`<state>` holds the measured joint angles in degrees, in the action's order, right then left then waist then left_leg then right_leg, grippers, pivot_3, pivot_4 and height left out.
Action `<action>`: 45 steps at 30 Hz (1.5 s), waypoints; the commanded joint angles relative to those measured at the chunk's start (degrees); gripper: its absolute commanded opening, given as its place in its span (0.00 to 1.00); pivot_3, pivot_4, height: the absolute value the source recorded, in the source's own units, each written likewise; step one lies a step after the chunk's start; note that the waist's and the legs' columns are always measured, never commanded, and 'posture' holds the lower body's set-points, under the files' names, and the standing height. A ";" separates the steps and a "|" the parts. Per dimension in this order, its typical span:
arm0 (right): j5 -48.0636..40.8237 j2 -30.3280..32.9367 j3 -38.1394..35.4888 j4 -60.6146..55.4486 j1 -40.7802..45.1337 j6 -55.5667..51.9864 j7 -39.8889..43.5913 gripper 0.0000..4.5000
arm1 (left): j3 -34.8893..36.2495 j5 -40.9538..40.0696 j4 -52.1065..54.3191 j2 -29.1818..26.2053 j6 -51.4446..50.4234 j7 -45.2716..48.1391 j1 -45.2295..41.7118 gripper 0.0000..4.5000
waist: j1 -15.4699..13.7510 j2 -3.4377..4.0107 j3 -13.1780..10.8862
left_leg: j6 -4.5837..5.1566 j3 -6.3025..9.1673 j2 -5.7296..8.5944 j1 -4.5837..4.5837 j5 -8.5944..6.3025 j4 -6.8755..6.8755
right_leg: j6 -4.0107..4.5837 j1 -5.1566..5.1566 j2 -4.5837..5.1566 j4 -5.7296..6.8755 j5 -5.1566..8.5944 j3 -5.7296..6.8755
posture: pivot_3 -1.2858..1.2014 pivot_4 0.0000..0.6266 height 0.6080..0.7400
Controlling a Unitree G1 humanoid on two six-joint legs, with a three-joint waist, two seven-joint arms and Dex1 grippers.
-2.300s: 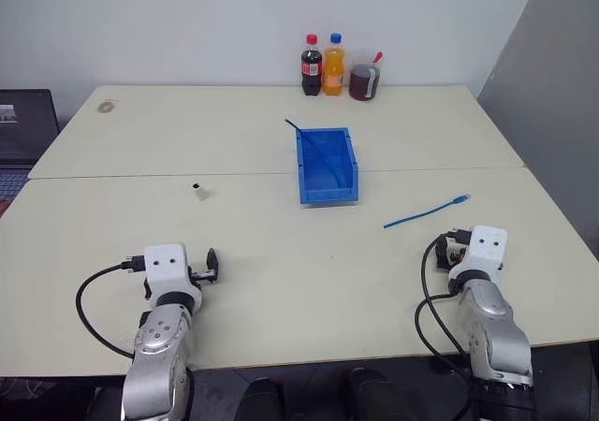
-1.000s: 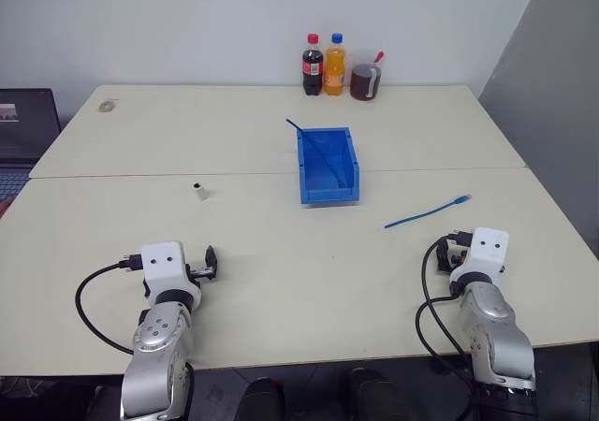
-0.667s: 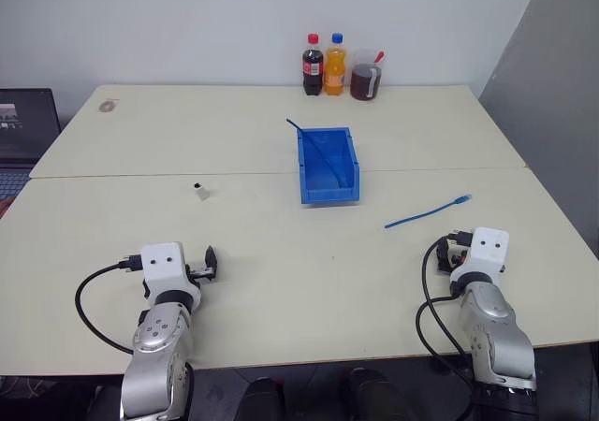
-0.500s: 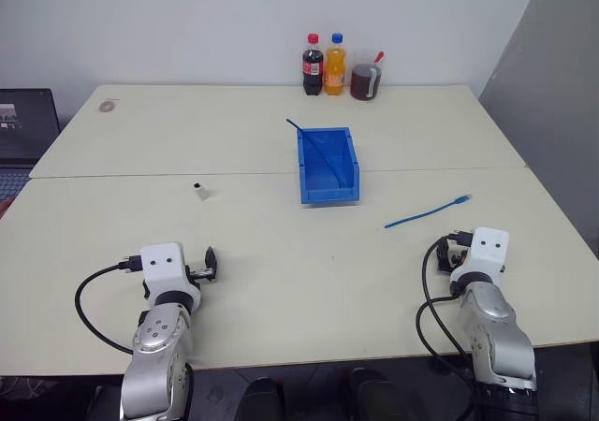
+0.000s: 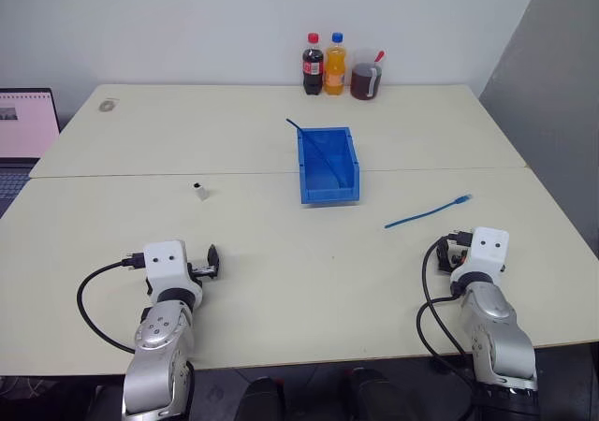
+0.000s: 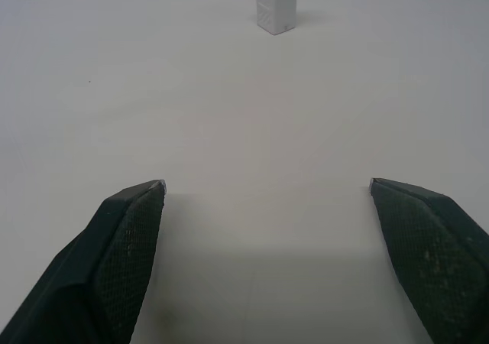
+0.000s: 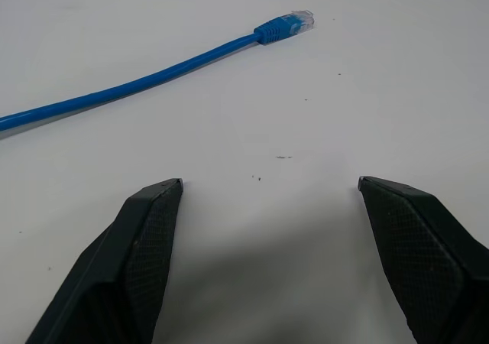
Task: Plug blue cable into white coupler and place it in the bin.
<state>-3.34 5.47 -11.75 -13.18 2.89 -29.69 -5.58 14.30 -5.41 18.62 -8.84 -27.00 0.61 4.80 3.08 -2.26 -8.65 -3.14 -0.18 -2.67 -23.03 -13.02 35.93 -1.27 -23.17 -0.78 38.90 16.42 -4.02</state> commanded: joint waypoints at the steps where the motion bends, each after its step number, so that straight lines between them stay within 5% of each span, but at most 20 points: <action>1: 0.58 0.53 -0.05 -0.24 -0.22 -0.26 -0.02 0.87 | -0.02 0.32 1.01 -0.18 1.34 -0.24 -0.38 1.00 | 0.00 0.00 0.00 | 0.00 -0.01 0.00 0.00 0.00 0.00 | 0.00 -0.01 0.00 0.00 0.00 -0.01 | 0.52 0.24 1.00; 11: 1.02 0.66 0.30 -0.37 -0.43 -0.32 -0.20 0.87 | -0.03 0.25 1.20 -0.15 1.60 -0.07 0.02 1.00 | -0.02 0.04 -0.03 | 0.00 0.27 0.08 -0.04 0.00 -0.02 | 0.00 0.09 0.23 -0.03 0.00 0.11 | 0.52 0.24 1.00; 17: 0.89 0.22 0.10 -0.39 -0.49 -0.12 -0.41 0.87 | 0.10 0.19 1.12 -0.40 1.62 0.05 0.00 1.00 | -0.27 0.66 -0.53 | 0.14 2.70 0.92 0.10 0.13 0.02 | 0.26 1.36 1.05 -0.35 0.44 2.39 | 0.52 0.24 1.00; 33: 0.20 0.11 -0.74 -0.47 -0.68 0.09 -0.50 0.87 | -0.61 0.25 0.68 -0.64 1.51 0.46 -0.82 1.00 | -0.72 0.45 -0.67 | 0.13 1.64 0.87 0.10 0.12 -0.05 | 0.21 0.97 0.86 -0.19 0.43 1.59 | 0.52 0.24 1.00; 40: -0.82 -0.76 -1.56 -2.94 0.36 -1.44 -1.59 0.87 | -1.54 -2.02 1.02 -6.73 2.08 8.45 -2.73 1.00 | -0.77 0.44 -0.75 | 0.13 1.62 0.80 0.10 0.12 -0.06 | 0.21 0.93 0.86 -0.16 0.43 1.60 | 0.52 0.24 1.00; 45: -0.94 -2.37 -1.71 -5.76 4.92 -6.04 -3.77 0.87 | -7.29 -9.43 3.88 -17.63 0.89 27.93 -10.47 1.00 | -1.12 0.44 -1.33 | 0.12 1.61 0.80 0.05 0.12 -0.07 | 0.22 0.84 0.85 -0.09 0.43 1.63 | 0.52 0.24 1.00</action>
<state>-3.59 3.32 -12.90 -15.52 5.67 -34.55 -8.50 9.11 -11.46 18.29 -24.20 -25.99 21.44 -2.62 1.96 -1.82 -9.98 -3.02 1.41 -1.84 -22.98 -12.90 35.87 -1.05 -22.34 0.07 38.84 16.85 -2.40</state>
